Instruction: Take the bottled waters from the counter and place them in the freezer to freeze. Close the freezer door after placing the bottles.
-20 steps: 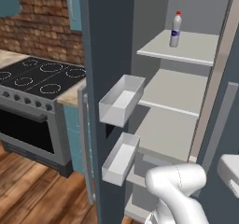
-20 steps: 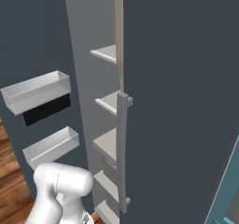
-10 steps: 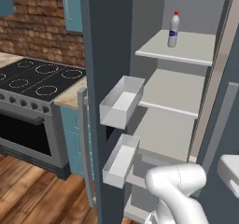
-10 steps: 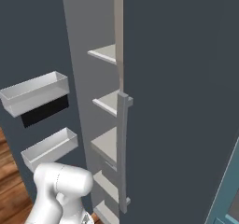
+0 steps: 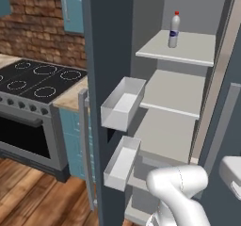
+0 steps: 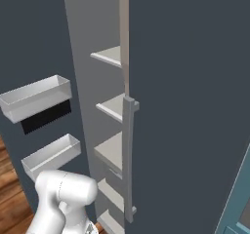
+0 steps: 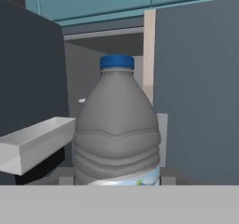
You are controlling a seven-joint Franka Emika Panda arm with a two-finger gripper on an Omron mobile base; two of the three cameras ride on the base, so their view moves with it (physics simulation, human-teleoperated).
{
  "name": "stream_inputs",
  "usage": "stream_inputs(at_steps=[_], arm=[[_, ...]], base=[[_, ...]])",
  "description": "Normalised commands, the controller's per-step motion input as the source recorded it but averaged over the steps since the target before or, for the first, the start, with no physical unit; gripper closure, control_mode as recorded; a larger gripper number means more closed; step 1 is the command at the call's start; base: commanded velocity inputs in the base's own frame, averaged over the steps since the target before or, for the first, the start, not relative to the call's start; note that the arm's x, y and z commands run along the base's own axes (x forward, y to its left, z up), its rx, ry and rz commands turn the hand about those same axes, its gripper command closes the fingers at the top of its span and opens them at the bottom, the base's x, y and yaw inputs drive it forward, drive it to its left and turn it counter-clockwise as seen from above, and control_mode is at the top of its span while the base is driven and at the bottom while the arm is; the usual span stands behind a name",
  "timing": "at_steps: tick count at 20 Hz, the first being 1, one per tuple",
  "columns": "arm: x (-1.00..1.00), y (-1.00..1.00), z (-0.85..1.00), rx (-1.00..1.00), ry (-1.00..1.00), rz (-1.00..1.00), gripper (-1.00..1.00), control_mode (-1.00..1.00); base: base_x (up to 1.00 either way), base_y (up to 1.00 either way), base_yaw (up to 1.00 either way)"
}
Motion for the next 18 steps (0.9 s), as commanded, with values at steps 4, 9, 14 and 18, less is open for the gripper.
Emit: stream_inputs(at_steps=[4, 9, 14, 18], arm=[[0.0, 0.0, 0.0, 0.0, 0.0, 0.0, 1.0, 1.0], [0.0, 0.0, 0.0, 0.0, 0.0, 0.0, 1.0, 1.0], [0.0, 0.0, 0.0, 0.0, 0.0, 0.0, 1.0, 1.0], [0.0, 0.0, 0.0, 0.0, 0.0, 0.0, 1.0, 1.0]], base=[[0.04, 0.02, -0.17], [0.26, 0.12, -0.18], [0.52, 0.03, -0.11], [0.57, 0.0, -0.01]])
